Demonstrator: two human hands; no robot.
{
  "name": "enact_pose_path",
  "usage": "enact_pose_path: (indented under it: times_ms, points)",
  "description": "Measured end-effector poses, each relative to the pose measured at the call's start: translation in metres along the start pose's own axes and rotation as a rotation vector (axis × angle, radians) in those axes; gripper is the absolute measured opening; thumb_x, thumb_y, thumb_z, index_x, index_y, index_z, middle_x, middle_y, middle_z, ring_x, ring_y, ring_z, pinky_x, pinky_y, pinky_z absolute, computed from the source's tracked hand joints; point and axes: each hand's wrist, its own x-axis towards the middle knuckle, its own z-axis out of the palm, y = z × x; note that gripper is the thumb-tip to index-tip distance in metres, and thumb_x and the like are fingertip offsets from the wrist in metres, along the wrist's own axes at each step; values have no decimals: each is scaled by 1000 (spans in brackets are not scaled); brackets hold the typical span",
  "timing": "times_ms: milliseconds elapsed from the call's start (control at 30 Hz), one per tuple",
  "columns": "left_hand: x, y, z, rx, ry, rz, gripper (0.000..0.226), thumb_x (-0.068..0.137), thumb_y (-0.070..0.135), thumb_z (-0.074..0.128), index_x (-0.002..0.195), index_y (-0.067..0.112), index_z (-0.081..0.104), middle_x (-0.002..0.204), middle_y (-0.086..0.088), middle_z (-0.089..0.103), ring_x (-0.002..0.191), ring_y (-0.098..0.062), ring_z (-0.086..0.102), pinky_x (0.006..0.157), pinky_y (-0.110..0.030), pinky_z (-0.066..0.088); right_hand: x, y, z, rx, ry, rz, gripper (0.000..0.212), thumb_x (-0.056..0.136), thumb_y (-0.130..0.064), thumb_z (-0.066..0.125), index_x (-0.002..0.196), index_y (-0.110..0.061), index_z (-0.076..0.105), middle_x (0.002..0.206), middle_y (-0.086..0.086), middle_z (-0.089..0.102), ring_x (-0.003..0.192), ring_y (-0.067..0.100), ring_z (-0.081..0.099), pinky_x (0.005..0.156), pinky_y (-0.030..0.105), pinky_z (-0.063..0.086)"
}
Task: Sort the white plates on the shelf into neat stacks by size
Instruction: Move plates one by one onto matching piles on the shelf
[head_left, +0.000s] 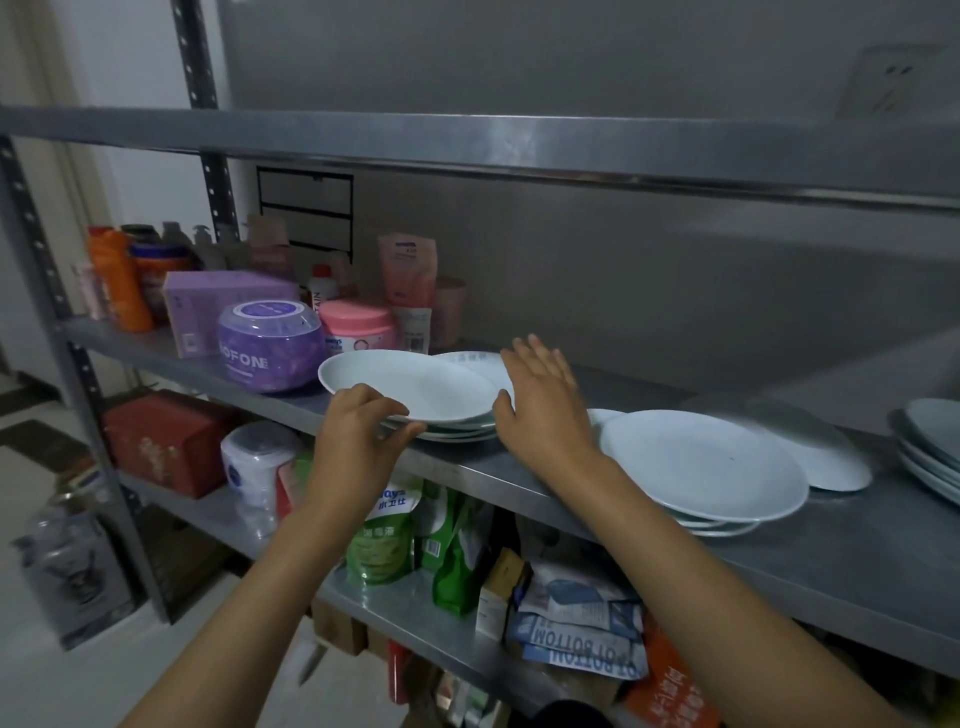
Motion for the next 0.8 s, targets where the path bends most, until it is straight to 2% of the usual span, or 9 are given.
enact_pose_path:
  times_ms: [100, 167, 233, 300, 367, 467, 567, 700, 800]
  points:
    - [5, 0, 2, 19, -80, 56, 14, 76, 19, 79, 85, 10, 72, 85, 2, 58, 87, -20, 52, 74, -25, 35, -2, 3, -4, 6, -14, -25, 56, 95, -20, 43, 149, -10, 31, 159, 6, 22, 149, 17, 8, 121, 31, 1]
    - [10, 0, 4, 20, -139, 62, 12, 78, 19, 77, 85, 10, 72, 87, 2, 59, 87, -21, 54, 74, -28, 39, -4, 5, -9, 92, -2, 0, 55, 95, -20, 45, 147, -9, 34, 158, 5, 24, 148, 16, 10, 120, 30, 7]
    - [11, 1, 6, 51, -173, 49, 12, 79, 21, 76, 85, 12, 72, 87, 3, 61, 86, -22, 56, 76, -37, 47, -6, 9, -16, 162, 23, 25, 53, 95, -18, 47, 145, -9, 38, 157, 4, 28, 148, 15, 12, 119, 30, 13]
    - [11, 7, 7, 136, -190, 27, 15, 78, 27, 76, 86, 16, 71, 90, 5, 63, 88, -21, 58, 87, -50, 47, -10, 16, -24, 203, 40, 38, 51, 94, -18, 48, 144, -10, 40, 156, 3, 30, 147, 13, 14, 118, 30, 15]
    - [9, 16, 8, 210, -187, 7, 22, 79, 28, 73, 97, 16, 71, 103, 4, 66, 99, -22, 58, 103, -59, 33, -14, 26, -32, 224, 62, 44, 50, 94, -17, 49, 143, -11, 42, 155, 2, 32, 147, 12, 16, 118, 29, 16]
    - [11, 38, 15, 259, -172, 40, 33, 83, 26, 67, 115, 14, 67, 119, -2, 65, 114, -24, 56, 111, -60, 22, -19, 47, -43, 229, 101, 77, 49, 94, -16, 49, 143, -12, 43, 154, 1, 34, 146, 12, 18, 116, 26, 15]
    - [15, 73, 30, 195, -170, 79, 34, 86, 20, 64, 119, 12, 64, 124, -6, 63, 118, -27, 53, 115, -56, 17, -28, 72, -55, 233, 156, 116, 48, 94, -14, 49, 142, -12, 45, 153, 1, 36, 145, 12, 20, 114, 22, 14]
    - [18, 123, 55, 42, -217, 192, 32, 86, 13, 64, 118, 10, 65, 131, -7, 58, 125, -28, 49, 111, -50, 29, -42, 112, -67, 255, 210, 183, 47, 92, -11, 49, 139, -10, 48, 148, 2, 42, 143, 14, 27, 114, 21, 17]
    - [15, 155, 75, -74, -261, 257, 32, 89, 13, 61, 120, 10, 64, 139, -6, 51, 132, -25, 41, 109, -46, 34, -49, 151, -76, 228, 315, 252, 46, 86, -4, 51, 131, -5, 54, 137, 9, 54, 131, 23, 44, 109, 24, 29]
